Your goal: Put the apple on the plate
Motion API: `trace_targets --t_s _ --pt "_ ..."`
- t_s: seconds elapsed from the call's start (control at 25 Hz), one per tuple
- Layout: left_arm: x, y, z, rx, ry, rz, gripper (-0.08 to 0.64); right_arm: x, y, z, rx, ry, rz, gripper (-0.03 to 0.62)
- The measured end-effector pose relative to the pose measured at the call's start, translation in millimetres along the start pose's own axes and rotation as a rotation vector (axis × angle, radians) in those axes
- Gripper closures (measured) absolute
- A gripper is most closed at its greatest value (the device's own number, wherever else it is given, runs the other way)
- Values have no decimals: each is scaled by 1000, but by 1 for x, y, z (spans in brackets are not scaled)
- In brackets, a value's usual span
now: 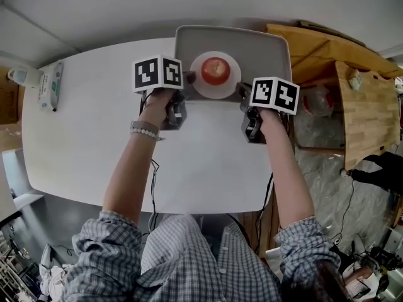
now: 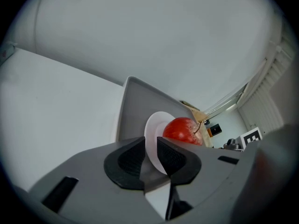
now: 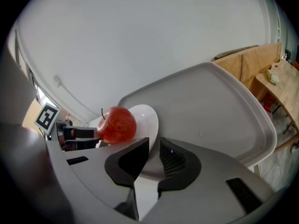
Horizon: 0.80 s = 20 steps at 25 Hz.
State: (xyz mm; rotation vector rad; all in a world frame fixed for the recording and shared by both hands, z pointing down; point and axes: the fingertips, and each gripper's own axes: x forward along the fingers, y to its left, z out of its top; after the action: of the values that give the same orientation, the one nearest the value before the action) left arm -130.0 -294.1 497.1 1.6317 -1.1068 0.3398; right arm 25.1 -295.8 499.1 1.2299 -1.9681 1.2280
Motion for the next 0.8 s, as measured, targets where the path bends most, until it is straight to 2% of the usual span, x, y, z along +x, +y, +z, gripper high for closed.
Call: trace_targets --t_s 0.2,0.36,0.48,0.68,0.8 --pt "-14 -1 1 18 -20 -20 499 -18 -3 15 -21 -117 -5 543" --pt "-29 -14 -5 52 -30 -66 517 -39 8 18 -78 -213 37 545" --pt "-45 -32 -14 130 -65 -89 543 -59 14 10 -98 -255 57 552" --pt "-78 -67 -23 252 -155 -164 549 -98 34 0 -209 -318 83 557" --pt "-101 -86 -27 352 -219 -179 551 -125 43 -3 -250 -368 92 557"
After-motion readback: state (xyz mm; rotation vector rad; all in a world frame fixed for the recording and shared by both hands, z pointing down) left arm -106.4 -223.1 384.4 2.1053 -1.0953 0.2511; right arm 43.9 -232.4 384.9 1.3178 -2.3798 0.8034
